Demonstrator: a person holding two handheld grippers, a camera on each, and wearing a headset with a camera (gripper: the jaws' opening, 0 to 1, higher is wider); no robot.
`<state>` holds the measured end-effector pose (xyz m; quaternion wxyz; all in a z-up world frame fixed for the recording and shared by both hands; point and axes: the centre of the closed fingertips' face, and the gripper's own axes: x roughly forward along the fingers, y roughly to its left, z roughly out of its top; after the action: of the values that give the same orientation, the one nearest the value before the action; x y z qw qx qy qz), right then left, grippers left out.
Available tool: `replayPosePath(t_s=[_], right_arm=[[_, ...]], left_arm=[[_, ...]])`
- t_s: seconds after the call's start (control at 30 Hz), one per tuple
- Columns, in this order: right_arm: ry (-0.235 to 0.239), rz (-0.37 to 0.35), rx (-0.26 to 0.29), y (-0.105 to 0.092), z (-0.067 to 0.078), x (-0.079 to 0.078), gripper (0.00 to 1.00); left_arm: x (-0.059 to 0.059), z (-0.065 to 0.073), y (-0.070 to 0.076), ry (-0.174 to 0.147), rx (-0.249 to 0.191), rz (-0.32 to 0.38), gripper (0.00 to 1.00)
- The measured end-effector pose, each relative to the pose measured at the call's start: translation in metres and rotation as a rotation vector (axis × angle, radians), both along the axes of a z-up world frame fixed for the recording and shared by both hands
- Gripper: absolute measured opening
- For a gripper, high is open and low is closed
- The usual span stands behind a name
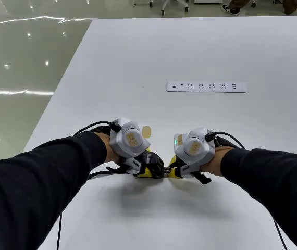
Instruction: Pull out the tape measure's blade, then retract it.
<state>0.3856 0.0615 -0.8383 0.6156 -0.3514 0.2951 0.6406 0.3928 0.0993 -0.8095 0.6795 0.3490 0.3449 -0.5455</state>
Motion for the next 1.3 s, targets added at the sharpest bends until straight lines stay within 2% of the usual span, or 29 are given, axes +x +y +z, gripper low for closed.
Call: replayPosePath(t_s=[0.17,0.2,0.27,0.3,0.33,0.37,0.4,0.43,0.47,0.5,0.73,1.3], right_arm=[[0.009,-0.02,0.004,0.007,0.0,0.0,0.11],[-0.017,0.006,-0.027,0.007,-0.002,0.0,0.11],[-0.032,0.013,-0.025,0.011,-0.003,-0.001,0.13],[0.003,0.003,0.011,0.019,-0.001,-0.006,0.16],[0.021,-0.006,0.02,0.023,-0.001,-0.01,0.19],[-0.02,0.019,-0.002,0.022,-0.003,-0.006,0.16],[0.013,0.013,0.01,0.025,-0.005,-0.006,0.14],[-0.023,-0.001,0.0,0.02,-0.005,0.004,0.12],[-0.014,0.035,-0.014,0.015,-0.005,-0.001,0.09],[-0.004,0.009,-0.006,0.016,-0.004,-0.001,0.09],[0.024,-0.014,-0.02,0.013,-0.005,-0.004,0.08],[0.028,-0.042,-0.047,-0.013,-0.004,-0.002,0.08]], left_arm=[[0.0,0.0,0.0,-0.002,-0.006,0.003,0.32],[-0.001,0.0,0.0,-0.002,-0.004,0.004,0.32],[-0.001,0.0,0.0,-0.001,-0.003,0.003,0.32],[-0.001,0.0,0.0,-0.001,-0.002,0.002,0.32],[-0.001,0.0,0.0,-0.001,-0.003,0.003,0.32],[-0.001,0.001,0.0,-0.001,-0.002,0.0,0.32],[-0.002,0.001,0.0,-0.008,0.001,-0.014,0.32],[-0.002,0.001,0.001,0.003,-0.001,-0.007,0.32],[-0.001,0.002,0.001,-0.007,-0.005,-0.009,0.32],[-0.001,0.002,0.001,0.0,-0.007,0.001,0.32],[0.0,0.002,0.002,-0.006,-0.005,0.004,0.32],[-0.001,0.001,0.002,-0.005,-0.017,0.021,0.32]])
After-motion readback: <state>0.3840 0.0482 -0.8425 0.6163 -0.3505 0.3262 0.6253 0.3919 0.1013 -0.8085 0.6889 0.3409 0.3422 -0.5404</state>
